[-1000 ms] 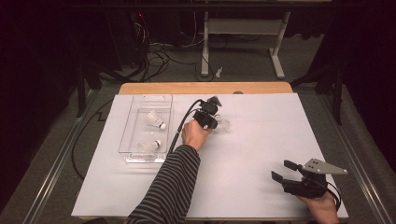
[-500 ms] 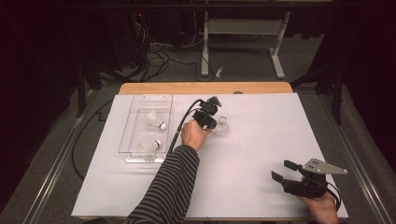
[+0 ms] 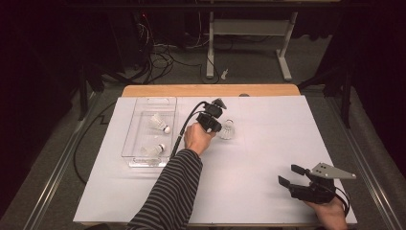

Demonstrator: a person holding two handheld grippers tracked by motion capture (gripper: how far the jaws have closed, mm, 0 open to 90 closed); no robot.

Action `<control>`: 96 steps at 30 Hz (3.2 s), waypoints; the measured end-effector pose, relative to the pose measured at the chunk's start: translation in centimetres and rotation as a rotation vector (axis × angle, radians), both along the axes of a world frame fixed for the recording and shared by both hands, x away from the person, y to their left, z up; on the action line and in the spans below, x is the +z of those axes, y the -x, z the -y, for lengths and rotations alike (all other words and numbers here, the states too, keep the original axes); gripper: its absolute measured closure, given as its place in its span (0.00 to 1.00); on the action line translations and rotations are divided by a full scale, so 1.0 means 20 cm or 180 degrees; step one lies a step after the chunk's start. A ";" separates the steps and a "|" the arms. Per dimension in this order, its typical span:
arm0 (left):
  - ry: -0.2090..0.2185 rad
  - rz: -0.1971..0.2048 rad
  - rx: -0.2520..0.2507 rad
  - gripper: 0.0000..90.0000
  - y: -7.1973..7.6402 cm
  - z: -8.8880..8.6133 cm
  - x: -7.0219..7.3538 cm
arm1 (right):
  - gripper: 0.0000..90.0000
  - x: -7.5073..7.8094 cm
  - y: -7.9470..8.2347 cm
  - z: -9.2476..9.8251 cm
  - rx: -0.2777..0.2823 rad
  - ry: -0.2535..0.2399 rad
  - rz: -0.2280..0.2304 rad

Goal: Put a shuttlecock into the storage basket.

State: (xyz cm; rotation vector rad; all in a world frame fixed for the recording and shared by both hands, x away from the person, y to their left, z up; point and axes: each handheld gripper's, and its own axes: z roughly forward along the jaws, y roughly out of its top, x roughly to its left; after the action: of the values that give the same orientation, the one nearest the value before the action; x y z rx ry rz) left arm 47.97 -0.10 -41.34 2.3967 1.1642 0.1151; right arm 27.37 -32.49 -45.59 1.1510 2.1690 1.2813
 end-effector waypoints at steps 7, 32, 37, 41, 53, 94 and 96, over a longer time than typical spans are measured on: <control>0.0031 0.0022 -0.0052 1.00 0.03 -0.01 0.02 | 0.33 0.00 0.00 0.00 0.0000 0.0001 0.0003; 0.0135 0.0045 -0.0171 1.00 0.10 -0.06 0.06 | 0.33 0.00 0.00 0.00 -0.0001 0.0007 -0.0001; 0.0145 0.0059 -0.0200 1.00 0.11 -0.06 0.07 | 0.33 0.00 0.00 0.00 0.0000 0.0008 -0.0001; 0.0169 0.0072 -0.0216 1.00 0.13 -0.07 0.07 | 0.33 0.00 0.00 0.00 0.0001 0.0011 -0.0001; 0.0189 0.0090 -0.0250 1.00 0.16 -0.08 0.09 | 0.33 0.00 0.00 0.00 -0.0004 0.0008 -0.0001; 0.0306 0.0195 -0.0338 1.00 0.29 -0.17 0.16 | 0.33 0.00 0.00 0.00 0.0005 0.0000 0.0004; 0.0293 0.0207 -0.0344 1.00 0.30 -0.18 0.17 | 0.33 0.00 0.00 0.00 0.0007 -0.0002 0.0004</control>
State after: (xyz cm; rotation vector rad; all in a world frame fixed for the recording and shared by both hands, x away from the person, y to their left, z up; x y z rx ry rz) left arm 41.91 3.46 -37.97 2.3511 0.9873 0.1013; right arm 27.30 -32.48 -45.57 1.1481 2.1696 1.2833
